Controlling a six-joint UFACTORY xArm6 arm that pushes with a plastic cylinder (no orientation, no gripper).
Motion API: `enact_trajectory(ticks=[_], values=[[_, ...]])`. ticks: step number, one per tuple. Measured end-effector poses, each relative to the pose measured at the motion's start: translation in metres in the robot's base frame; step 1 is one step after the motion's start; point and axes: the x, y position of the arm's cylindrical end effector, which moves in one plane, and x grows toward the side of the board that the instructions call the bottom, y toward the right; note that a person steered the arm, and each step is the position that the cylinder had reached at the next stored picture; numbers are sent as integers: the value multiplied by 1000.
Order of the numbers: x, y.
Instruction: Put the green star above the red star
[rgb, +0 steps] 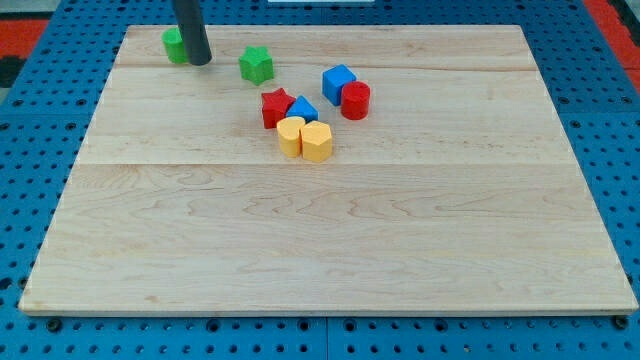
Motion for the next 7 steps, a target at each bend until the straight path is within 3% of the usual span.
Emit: enact_trajectory(ticks=[3,5,7], values=[[0,6],[11,68],[11,72]])
